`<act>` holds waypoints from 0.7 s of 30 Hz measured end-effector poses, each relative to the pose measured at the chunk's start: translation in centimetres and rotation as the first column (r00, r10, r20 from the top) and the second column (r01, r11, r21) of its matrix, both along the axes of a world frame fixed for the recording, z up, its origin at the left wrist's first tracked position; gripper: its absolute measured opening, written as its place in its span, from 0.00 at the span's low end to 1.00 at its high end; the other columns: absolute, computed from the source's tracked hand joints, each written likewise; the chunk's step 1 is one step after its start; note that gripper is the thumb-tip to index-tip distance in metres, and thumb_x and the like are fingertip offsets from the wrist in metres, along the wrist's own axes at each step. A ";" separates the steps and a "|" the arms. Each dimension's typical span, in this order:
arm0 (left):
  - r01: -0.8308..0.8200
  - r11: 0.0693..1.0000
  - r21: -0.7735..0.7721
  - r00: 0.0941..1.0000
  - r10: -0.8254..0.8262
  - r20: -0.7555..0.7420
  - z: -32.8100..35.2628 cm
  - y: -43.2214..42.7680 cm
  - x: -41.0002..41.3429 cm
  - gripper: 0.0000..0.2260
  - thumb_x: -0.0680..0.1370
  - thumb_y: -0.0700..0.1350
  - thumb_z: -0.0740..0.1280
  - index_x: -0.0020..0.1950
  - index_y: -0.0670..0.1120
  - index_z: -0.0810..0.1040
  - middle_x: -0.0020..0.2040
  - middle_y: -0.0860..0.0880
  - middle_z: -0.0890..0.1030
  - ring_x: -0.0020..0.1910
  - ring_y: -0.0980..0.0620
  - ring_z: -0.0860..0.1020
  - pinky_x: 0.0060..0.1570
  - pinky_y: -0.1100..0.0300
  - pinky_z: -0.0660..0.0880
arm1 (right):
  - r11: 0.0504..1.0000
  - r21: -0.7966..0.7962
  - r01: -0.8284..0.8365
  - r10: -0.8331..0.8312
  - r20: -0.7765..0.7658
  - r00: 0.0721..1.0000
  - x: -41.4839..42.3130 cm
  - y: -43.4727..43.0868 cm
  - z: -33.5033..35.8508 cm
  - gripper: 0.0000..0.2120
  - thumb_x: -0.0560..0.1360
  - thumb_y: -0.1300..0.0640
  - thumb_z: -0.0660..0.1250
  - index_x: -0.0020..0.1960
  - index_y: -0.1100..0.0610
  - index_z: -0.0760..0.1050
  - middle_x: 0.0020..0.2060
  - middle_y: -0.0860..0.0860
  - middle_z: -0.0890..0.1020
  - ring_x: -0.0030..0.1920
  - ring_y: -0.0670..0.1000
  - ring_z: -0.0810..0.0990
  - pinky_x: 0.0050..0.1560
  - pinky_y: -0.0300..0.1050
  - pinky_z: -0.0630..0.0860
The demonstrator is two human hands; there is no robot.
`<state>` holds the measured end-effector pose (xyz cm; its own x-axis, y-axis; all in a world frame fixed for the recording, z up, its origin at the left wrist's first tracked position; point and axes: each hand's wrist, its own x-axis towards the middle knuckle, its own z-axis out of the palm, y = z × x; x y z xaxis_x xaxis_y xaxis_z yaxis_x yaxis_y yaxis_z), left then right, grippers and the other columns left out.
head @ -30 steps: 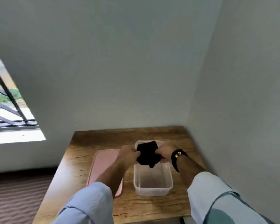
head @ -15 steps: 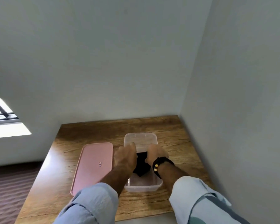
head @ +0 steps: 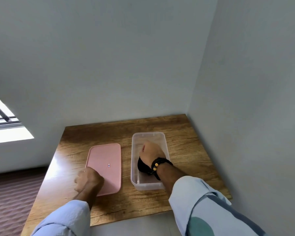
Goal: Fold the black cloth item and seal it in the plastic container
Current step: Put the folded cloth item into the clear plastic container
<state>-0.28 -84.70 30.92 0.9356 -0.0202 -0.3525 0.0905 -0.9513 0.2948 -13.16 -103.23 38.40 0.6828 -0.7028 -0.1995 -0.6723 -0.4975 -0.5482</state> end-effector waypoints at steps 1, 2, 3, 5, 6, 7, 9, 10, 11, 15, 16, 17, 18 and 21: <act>-0.010 1.000 -0.018 1.000 0.011 0.023 -0.3 0.2 0.1 0.18 0.84 0.45 0.59 0.71 0.40 0.74 0.68 0.36 0.76 0.63 0.33 0.77 0.62 0.40 0.78 | 1.000 0.009 0.015 -0.014 -0.007 1.000 -0.3 0.0 -0.3 0.11 0.81 0.57 0.59 0.40 0.52 0.70 0.37 0.49 0.76 0.44 0.54 0.78 0.45 0.47 0.73; -0.029 0.998 -0.049 0.999 0.031 0.029 -0.5 0.3 0.2 0.17 0.84 0.44 0.57 0.69 0.39 0.75 0.66 0.35 0.77 0.61 0.32 0.78 0.60 0.39 0.79 | 1.000 0.007 0.028 -0.028 -0.017 0.999 -0.7 -0.1 -0.6 0.10 0.80 0.57 0.60 0.40 0.52 0.70 0.37 0.49 0.76 0.45 0.55 0.78 0.45 0.47 0.73; -0.047 0.996 -0.079 0.999 0.049 0.020 -0.5 0.4 0.3 0.16 0.85 0.43 0.56 0.68 0.39 0.74 0.64 0.34 0.79 0.60 0.31 0.79 0.60 0.38 0.79 | 0.999 0.002 0.041 -0.041 -0.027 0.999 -1.2 -0.3 -0.7 0.09 0.80 0.56 0.60 0.41 0.52 0.71 0.37 0.50 0.77 0.45 0.55 0.79 0.44 0.47 0.73; -0.052 0.992 -0.112 0.999 0.052 -0.001 -0.6 0.7 0.7 0.13 0.84 0.42 0.57 0.64 0.38 0.73 0.61 0.32 0.80 0.59 0.30 0.80 0.60 0.38 0.79 | 0.997 0.003 0.082 -0.082 -0.041 0.996 -2.0 -0.5 -0.8 0.06 0.80 0.55 0.62 0.48 0.54 0.76 0.43 0.51 0.82 0.48 0.56 0.81 0.46 0.48 0.77; -0.050 0.992 -0.118 0.999 0.050 -0.008 -0.7 0.8 0.8 0.12 0.84 0.41 0.58 0.64 0.37 0.73 0.60 0.32 0.80 0.58 0.30 0.80 0.60 0.38 0.80 | 0.995 0.001 0.100 -0.100 -0.046 0.994 -2.3 -0.6 -0.8 0.07 0.80 0.54 0.62 0.52 0.55 0.78 0.47 0.52 0.83 0.51 0.56 0.82 0.49 0.49 0.79; -0.055 0.991 -0.118 0.998 0.054 -0.011 -0.6 0.8 0.9 0.12 0.84 0.40 0.60 0.64 0.37 0.73 0.60 0.31 0.80 0.58 0.30 0.80 0.60 0.38 0.80 | 0.994 -0.006 0.110 -0.110 -0.046 0.993 -2.6 -0.7 -0.8 0.09 0.80 0.54 0.63 0.55 0.55 0.78 0.49 0.52 0.84 0.52 0.56 0.83 0.51 0.50 0.80; -0.077 0.989 -0.124 0.997 0.075 -0.020 -0.6 0.6 1.0 0.13 0.83 0.39 0.60 0.66 0.36 0.73 0.62 0.30 0.80 0.59 0.29 0.80 0.61 0.38 0.79 | 0.993 -0.025 0.114 -0.115 -0.034 0.993 -3.0 -0.7 -0.7 0.10 0.80 0.53 0.62 0.56 0.55 0.79 0.50 0.53 0.84 0.53 0.56 0.83 0.51 0.50 0.80; -0.082 0.989 -0.124 0.997 0.080 -0.024 -0.6 0.4 1.0 0.13 0.84 0.39 0.59 0.67 0.35 0.72 0.62 0.30 0.80 0.60 0.28 0.80 0.61 0.37 0.79 | 0.993 -0.035 0.109 -0.110 -0.025 0.994 -3.0 -0.6 -0.6 0.10 0.81 0.53 0.61 0.55 0.55 0.79 0.49 0.53 0.84 0.52 0.56 0.83 0.50 0.49 0.80; -0.083 0.989 -0.121 0.996 0.080 -0.028 -0.5 0.4 1.0 0.14 0.84 0.39 0.59 0.67 0.35 0.72 0.63 0.29 0.80 0.60 0.28 0.80 0.62 0.37 0.78 | 0.994 -0.042 0.101 -0.102 -0.014 0.995 -2.9 -0.5 -0.5 0.11 0.81 0.53 0.60 0.55 0.55 0.79 0.49 0.53 0.84 0.52 0.55 0.83 0.50 0.50 0.80; -0.069 0.989 -0.128 0.998 0.067 -0.019 -0.3 1.1 1.2 0.16 0.85 0.42 0.55 0.69 0.35 0.70 0.63 0.29 0.79 0.60 0.28 0.80 0.62 0.37 0.78 | 0.996 -0.042 0.084 -0.083 0.029 0.996 -2.2 0.2 -0.3 0.11 0.82 0.52 0.60 0.55 0.55 0.79 0.49 0.52 0.84 0.51 0.54 0.83 0.53 0.51 0.81; -0.064 0.989 -0.132 0.998 0.063 -0.017 -0.3 1.3 1.3 0.16 0.85 0.43 0.54 0.70 0.35 0.69 0.63 0.30 0.79 0.60 0.29 0.79 0.61 0.36 0.78 | 0.996 -0.037 0.082 -0.080 0.039 0.996 -2.0 0.3 -0.3 0.11 0.82 0.53 0.60 0.55 0.55 0.79 0.50 0.52 0.84 0.52 0.54 0.82 0.54 0.51 0.81; -0.062 0.989 -0.136 0.998 0.061 -0.017 -0.1 1.7 1.4 0.17 0.85 0.43 0.53 0.70 0.35 0.68 0.63 0.30 0.79 0.60 0.29 0.79 0.61 0.36 0.78 | 0.996 -0.035 0.077 -0.075 0.046 0.996 -1.8 0.5 -0.3 0.11 0.82 0.53 0.60 0.56 0.55 0.79 0.50 0.52 0.84 0.52 0.54 0.82 0.55 0.51 0.81; -0.060 0.989 -0.139 0.998 0.058 -0.017 0.0 1.9 1.5 0.18 0.86 0.44 0.52 0.71 0.36 0.68 0.63 0.30 0.79 0.60 0.29 0.79 0.62 0.36 0.78 | 0.997 -0.039 0.072 -0.070 0.049 0.996 -1.7 0.7 -0.3 0.11 0.82 0.53 0.60 0.56 0.54 0.79 0.51 0.52 0.84 0.53 0.54 0.82 0.55 0.52 0.81; -0.057 0.985 -0.164 0.998 0.057 -0.007 1.0 2.3 1.8 0.18 0.86 0.45 0.49 0.71 0.36 0.67 0.64 0.30 0.78 0.61 0.29 0.79 0.63 0.36 0.77 | 0.993 -0.103 0.054 -0.046 0.079 0.996 -1.0 1.8 0.0 0.11 0.83 0.52 0.58 0.56 0.54 0.78 0.50 0.52 0.84 0.52 0.54 0.82 0.54 0.51 0.81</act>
<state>1.49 -82.38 31.88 0.9362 -0.0243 -0.3506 0.1440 -0.8834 0.4460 -14.17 -101.39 38.44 0.6571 -0.7505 -0.0710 -0.6554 -0.5223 -0.5456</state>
